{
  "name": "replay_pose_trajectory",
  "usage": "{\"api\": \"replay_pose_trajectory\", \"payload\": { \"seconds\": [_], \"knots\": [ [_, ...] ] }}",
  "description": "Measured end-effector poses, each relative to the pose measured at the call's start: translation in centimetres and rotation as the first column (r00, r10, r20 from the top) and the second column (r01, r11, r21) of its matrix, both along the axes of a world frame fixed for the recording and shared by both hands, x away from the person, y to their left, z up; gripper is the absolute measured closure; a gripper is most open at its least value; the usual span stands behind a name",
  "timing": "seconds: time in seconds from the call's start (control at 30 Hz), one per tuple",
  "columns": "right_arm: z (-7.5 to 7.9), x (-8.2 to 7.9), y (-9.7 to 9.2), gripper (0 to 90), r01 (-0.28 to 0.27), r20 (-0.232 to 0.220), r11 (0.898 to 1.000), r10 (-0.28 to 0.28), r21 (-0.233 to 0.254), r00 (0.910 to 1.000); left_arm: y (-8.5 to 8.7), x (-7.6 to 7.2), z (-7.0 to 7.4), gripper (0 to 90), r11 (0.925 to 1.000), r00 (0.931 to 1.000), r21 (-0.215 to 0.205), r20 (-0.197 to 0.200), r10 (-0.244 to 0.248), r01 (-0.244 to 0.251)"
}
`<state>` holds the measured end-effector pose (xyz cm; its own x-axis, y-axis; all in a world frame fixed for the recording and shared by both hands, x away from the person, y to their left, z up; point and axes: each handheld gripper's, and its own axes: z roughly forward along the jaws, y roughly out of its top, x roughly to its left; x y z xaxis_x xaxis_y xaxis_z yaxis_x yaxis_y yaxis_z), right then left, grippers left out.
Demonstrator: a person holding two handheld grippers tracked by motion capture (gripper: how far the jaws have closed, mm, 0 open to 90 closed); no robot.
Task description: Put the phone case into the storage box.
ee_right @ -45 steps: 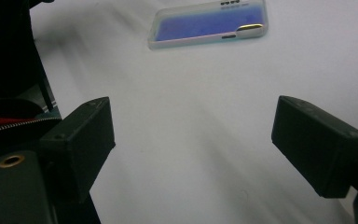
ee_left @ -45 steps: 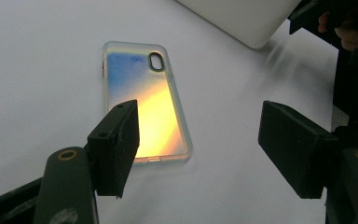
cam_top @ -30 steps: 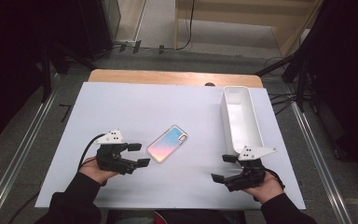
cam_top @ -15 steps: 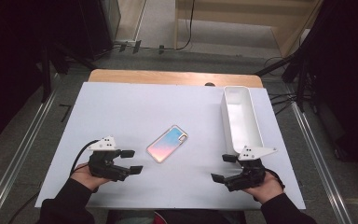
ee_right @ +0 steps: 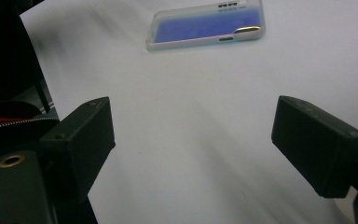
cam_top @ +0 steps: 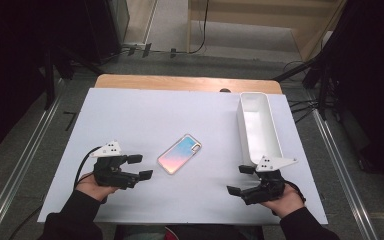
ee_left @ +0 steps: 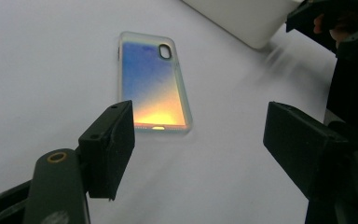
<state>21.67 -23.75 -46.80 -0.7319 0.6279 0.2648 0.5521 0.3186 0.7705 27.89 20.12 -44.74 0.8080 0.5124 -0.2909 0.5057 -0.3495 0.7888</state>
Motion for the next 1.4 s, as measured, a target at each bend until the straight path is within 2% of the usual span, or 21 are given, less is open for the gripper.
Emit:
{"api": "replay_pose_trajectory", "payload": {
  "seconds": [0.07,0.23,0.37,0.5,0.83,1.07,1.13,1.33,1.4],
  "knots": [
    [0.0,0.0,0.0,11.9,-0.001,0.003,1.000,0.001,-0.001,1.0000,-0.1,0.1,0.0,24.4,1.0000,1.0000,0.000,0.000,0.001,-0.001],
    [0.0,0.0,0.0,11.9,0.002,-0.003,1.000,-0.002,0.001,1.0000,-0.9,0.6,0.2,24.1,0.9992,0.9999,0.041,0.010,0.003,-0.004],
    [0.0,0.0,0.0,12.0,0.000,0.002,1.000,0.000,0.000,1.0000,-1.5,0.9,0.3,24.1,0.9990,0.9999,0.045,0.012,0.000,-0.001],
    [-0.1,0.1,0.0,12.0,-0.002,0.000,1.000,0.002,0.001,1.0000,-2.1,1.4,0.5,24.3,0.9987,1.0000,0.050,-0.007,-0.003,0.003],
    [-0.1,0.1,0.0,12.0,-0.001,0.000,1.000,0.001,0.002,1.0000,-3.3,2.5,0.5,24.2,0.9975,0.9999,0.070,-0.002,0.013,-0.012],
    [-0.1,0.1,0.0,12.0,-0.001,0.000,1.000,0.001,0.001,1.0000,-4.1,3.6,0.6,24.3,0.9973,0.9996,0.068,0.004,0.028,-0.028],
    [-0.1,0.1,0.0,11.9,-0.002,0.000,1.000,0.002,0.001,1.0000,-4.6,4.1,0.6,24.3,0.9956,0.9995,0.088,-0.001,0.032,-0.031],
    [-0.1,0.1,0.0,12.0,-0.002,0.000,1.000,0.002,0.000,1.0000,-5.1,4.7,0.6,24.2,0.9939,0.9992,0.103,0.010,0.038,-0.039],
    [-0.1,0.1,0.0,11.9,-0.002,0.000,1.000,0.002,0.000,1.0000,-5.2,5.0,0.5,20.4,0.9964,0.9998,0.082,-0.003,0.019,-0.019]
  ]
}}
